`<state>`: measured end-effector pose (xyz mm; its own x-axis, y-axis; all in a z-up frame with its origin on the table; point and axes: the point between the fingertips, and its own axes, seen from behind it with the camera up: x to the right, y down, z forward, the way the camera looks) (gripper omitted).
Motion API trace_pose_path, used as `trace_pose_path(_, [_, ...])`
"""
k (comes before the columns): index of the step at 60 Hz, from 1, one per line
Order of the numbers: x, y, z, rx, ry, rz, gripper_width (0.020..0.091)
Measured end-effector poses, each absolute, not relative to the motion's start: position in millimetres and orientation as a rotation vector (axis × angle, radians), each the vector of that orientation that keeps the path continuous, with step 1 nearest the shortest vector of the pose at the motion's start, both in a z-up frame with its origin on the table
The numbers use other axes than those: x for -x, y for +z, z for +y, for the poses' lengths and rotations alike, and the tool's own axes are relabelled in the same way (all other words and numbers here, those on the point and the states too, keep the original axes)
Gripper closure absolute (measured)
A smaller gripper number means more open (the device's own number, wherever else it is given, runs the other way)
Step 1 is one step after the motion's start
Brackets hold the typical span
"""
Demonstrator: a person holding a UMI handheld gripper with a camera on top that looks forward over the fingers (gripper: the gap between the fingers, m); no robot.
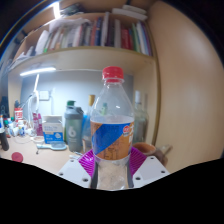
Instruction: Pour water
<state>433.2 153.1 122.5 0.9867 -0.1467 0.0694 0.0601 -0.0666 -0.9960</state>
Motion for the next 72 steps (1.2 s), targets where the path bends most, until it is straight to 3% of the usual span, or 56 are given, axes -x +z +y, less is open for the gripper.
trace_pose_path(12, [-292.8, 220.6, 160.8, 1.516, -0.382, -0.301, 0.0687])
trace_pose_path(16, [-245.9, 247.3, 169.7, 1.456, -0.506, -0.494, 0.0687])
trace_pose_path(20, [-189.3, 256.2, 174.9, 1.382, -0.679, -0.660, 0.0687])
trace_pose_path(24, [-148.3, 260.7, 178.8, 1.301, -0.822, -0.861, 0.0687])
trace_pose_path(40, [-37.7, 208.6, 204.8, 0.935, -1.348, -1.377, 0.0690])
trace_pose_path(58, [13.7, 223.1, 210.8, 0.557, -1.615, -1.554, 0.0689])
trace_pose_path(72, [23.9, 222.8, 214.5, 0.504, -1.644, -1.595, 0.0690])
